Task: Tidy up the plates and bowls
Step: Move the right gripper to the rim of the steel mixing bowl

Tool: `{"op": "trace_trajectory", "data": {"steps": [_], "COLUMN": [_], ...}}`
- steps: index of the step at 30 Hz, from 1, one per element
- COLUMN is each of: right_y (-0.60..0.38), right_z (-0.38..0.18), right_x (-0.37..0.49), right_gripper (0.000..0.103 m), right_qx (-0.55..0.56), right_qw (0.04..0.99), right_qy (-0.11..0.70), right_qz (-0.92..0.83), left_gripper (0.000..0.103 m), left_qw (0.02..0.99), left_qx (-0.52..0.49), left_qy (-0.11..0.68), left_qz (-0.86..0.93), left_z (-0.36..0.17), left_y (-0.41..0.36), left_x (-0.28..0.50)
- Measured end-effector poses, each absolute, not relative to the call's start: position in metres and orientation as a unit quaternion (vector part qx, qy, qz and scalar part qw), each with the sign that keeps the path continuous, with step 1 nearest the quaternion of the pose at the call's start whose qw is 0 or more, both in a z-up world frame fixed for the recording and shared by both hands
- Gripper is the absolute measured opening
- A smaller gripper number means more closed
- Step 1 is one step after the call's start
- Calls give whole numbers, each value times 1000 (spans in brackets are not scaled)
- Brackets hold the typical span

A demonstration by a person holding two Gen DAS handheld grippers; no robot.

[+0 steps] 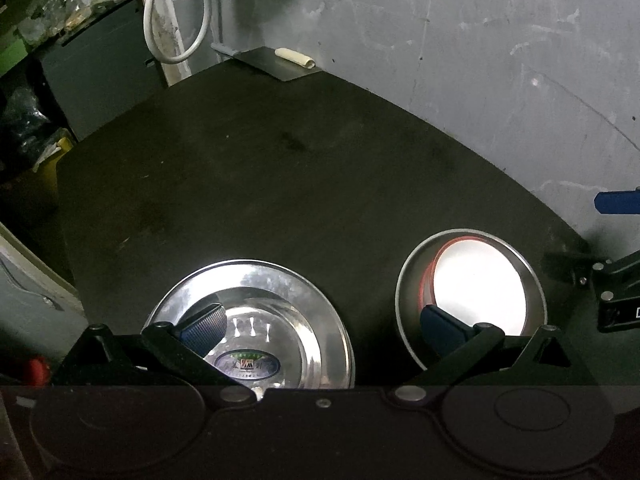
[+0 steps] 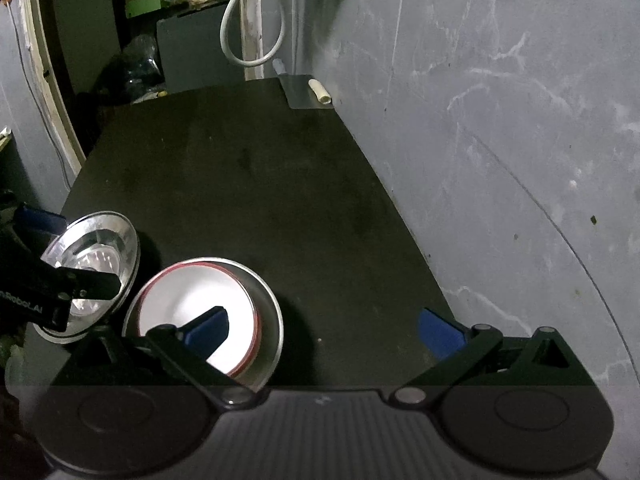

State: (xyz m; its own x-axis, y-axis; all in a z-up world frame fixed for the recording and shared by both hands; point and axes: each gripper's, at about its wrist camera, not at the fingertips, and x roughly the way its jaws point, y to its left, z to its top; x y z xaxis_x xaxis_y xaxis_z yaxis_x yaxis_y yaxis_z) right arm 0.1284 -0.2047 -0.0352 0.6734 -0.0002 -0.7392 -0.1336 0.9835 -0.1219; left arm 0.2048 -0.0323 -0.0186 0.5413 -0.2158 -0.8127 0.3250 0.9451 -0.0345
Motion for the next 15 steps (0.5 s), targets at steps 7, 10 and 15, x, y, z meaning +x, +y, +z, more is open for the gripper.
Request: {"op": "trace_trajectory", "data": {"steps": [7,10,15], "right_y": [-205,-207,-212], "right_z": [-43,-47,-52], "right_x": [129,129,131], "right_gripper": [103,103,103], "right_qx": [-98,-100,-96], "right_qw": [903,900,894], "right_qy": [417,423,436], "right_qz": [28,24,24], "left_gripper": [102,102,102], "left_qw": [877,877,874], "left_qx": [97,122,144], "left_qy": [447,441,438], "left_qz": [-145,-145,-151], "left_z": [-19,-18,-20], "left_y": [-43,-49,-54], "left_x": [204,203,203]}}
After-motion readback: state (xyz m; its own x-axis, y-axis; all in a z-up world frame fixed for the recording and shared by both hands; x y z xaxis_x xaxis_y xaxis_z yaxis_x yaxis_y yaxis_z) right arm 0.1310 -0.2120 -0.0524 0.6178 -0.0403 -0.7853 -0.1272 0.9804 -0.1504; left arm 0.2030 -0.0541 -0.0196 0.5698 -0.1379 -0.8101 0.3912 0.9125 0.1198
